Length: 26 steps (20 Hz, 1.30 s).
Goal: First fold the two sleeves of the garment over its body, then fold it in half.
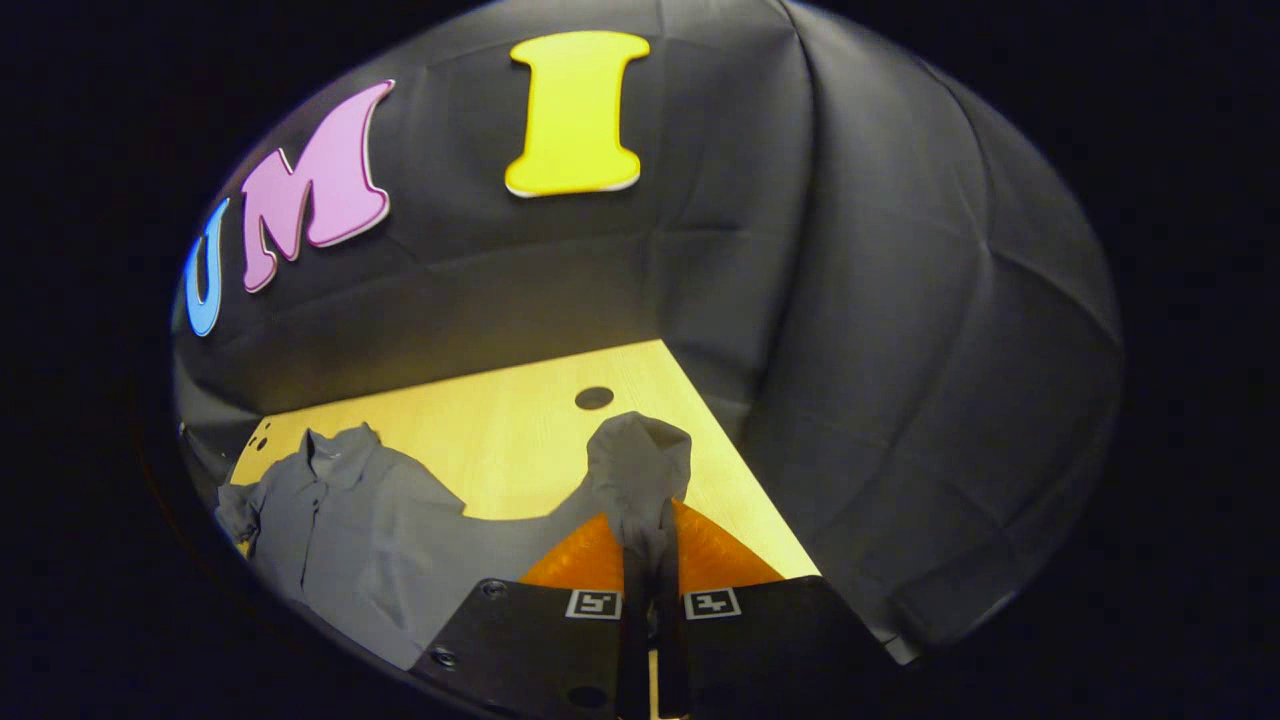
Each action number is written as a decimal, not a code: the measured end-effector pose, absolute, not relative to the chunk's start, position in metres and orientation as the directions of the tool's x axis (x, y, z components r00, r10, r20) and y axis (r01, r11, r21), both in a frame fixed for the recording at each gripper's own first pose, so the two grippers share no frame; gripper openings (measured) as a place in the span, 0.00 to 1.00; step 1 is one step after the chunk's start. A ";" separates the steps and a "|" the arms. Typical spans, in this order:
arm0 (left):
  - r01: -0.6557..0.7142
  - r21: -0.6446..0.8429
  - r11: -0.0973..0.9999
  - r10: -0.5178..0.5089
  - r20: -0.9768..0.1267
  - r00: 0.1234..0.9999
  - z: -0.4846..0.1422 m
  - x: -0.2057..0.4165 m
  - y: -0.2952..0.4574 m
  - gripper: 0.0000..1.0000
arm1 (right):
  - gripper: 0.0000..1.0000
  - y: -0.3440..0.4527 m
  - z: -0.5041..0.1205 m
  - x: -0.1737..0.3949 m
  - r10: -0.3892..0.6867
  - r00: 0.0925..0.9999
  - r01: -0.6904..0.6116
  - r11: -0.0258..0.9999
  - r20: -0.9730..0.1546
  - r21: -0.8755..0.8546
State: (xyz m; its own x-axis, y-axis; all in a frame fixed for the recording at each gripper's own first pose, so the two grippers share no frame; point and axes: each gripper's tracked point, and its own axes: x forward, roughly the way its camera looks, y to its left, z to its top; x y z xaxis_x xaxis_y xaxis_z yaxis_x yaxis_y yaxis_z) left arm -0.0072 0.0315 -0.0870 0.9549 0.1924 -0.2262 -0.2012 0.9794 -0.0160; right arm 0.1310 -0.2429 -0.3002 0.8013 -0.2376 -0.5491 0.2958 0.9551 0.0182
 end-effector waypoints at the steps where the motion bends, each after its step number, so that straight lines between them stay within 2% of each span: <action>1: -0.187 -0.021 0.982 0.177 -0.225 0.958 -0.089 -0.009 0.043 0.95 | 0.08 -0.235 -0.285 0.125 -0.251 0.809 0.302 0.953 -0.532 0.009; 7: -0.138 -0.025 0.990 0.129 -0.211 0.969 -0.098 -0.025 0.113 0.96 | 0.08 -0.163 -0.210 0.084 -0.270 0.853 0.299 0.954 -0.446 -0.007; 11: -0.125 -0.033 0.992 0.116 -0.200 0.973 -0.100 -0.034 0.159 0.95 | 0.08 -0.115 -0.174 0.086 -0.267 0.877 0.287 0.958 -0.399 -0.010; 15: -0.142 -0.051 0.989 0.129 -0.205 0.970 -0.107 -0.042 0.204 0.95 | 0.08 -0.049 -0.150 0.096 -0.208 0.905 0.218 0.976 -0.370 -0.014; 21: -0.164 -0.019 0.986 0.157 -0.211 0.965 -0.125 -0.048 0.271 0.95 | 0.08 0.072 -0.150 0.116 -0.085 0.928 0.080 0.996 -0.364 -0.030; 26: -0.198 -0.009 0.980 0.191 -0.228 0.955 -0.147 -0.046 0.324 0.95 | 0.08 0.152 -0.184 0.130 -0.008 0.912 -0.006 0.999 -0.410 -0.034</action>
State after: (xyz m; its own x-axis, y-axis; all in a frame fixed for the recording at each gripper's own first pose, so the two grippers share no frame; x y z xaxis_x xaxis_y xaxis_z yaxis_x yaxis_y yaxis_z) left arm -0.0461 0.3240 -0.1472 0.9547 0.1909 -0.2283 -0.1980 0.9802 -0.0085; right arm 0.1298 0.1521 -0.1836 0.9119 -0.0084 -0.4103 -0.0061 0.9994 -0.0341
